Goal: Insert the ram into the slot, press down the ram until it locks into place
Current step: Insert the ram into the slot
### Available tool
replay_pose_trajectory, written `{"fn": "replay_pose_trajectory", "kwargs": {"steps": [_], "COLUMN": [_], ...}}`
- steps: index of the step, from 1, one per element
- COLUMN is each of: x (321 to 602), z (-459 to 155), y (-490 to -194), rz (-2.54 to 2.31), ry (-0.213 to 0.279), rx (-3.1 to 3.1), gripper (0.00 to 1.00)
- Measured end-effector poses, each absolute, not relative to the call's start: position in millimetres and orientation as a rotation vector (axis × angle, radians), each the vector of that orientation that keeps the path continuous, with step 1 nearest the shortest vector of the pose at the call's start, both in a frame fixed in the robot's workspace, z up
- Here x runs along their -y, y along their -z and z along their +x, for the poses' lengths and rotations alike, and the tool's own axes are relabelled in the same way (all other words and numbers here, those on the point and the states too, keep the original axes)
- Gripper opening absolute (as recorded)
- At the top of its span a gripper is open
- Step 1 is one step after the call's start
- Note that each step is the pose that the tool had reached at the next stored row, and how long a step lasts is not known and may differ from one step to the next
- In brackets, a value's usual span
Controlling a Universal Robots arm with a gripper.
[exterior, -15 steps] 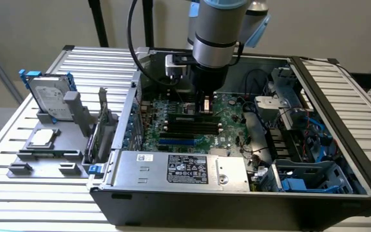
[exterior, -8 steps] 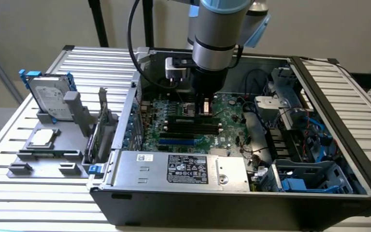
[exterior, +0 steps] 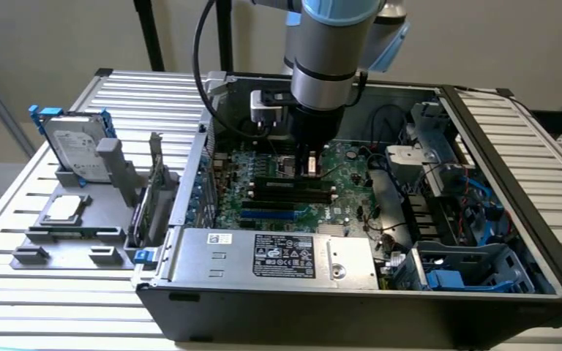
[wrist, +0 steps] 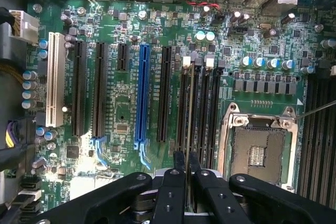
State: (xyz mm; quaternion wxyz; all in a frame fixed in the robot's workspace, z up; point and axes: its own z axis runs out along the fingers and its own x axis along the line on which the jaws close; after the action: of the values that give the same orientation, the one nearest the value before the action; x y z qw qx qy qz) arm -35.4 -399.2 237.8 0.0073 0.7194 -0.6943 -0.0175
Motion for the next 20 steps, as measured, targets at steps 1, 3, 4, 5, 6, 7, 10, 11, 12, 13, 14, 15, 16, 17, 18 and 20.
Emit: {"fn": "replay_pose_trajectory", "kwargs": {"steps": [1, 3, 4, 5, 6, 7, 10, 11, 12, 13, 14, 15, 16, 17, 18, 20], "x": [399.2, 399.2, 399.1, 399.1, 399.1, 399.2, 399.2, 399.2, 399.2, 399.2, 399.3, 399.3, 399.4, 399.4, 399.4, 399.5], "z": [-35.4, -35.5, -35.4, -35.4, -35.2, -35.0, -34.4, -34.4, -34.4, -34.4, -34.4, -34.4, -34.4, -34.4, -34.4, -34.3], "y": [-237.5, -237.0, -236.7, -236.5, -236.2, -235.9, -235.0, -234.7, -234.3, -234.0, -233.6, -233.1, -232.6, -232.1, -231.6, -230.9], "rz": [2.25, 2.249, 2.25, 2.25, 2.25, 2.25, 2.25, 2.25, 2.25, 2.25, 2.25, 2.25, 2.25, 2.25, 2.25, 2.25], "ry": [0.054, 0.054, 0.054, 0.054, 0.054, 0.054, 0.054, 0.054, 0.054, 0.054, 0.054, 0.054, 0.054, 0.054, 0.054, 0.054], "rx": [2.171, 2.171, 2.171, 2.171, 2.171, 2.171, 2.171, 2.171, 2.171, 2.171, 2.171, 2.171, 2.171, 2.171, 2.171, 2.171], "gripper": [0.14, 0.14, 0.14, 0.14, 0.14, 0.14, 0.14, 0.14, 0.14, 0.14, 0.14, 0.14, 0.14, 0.14, 0.14, 0.14]}}
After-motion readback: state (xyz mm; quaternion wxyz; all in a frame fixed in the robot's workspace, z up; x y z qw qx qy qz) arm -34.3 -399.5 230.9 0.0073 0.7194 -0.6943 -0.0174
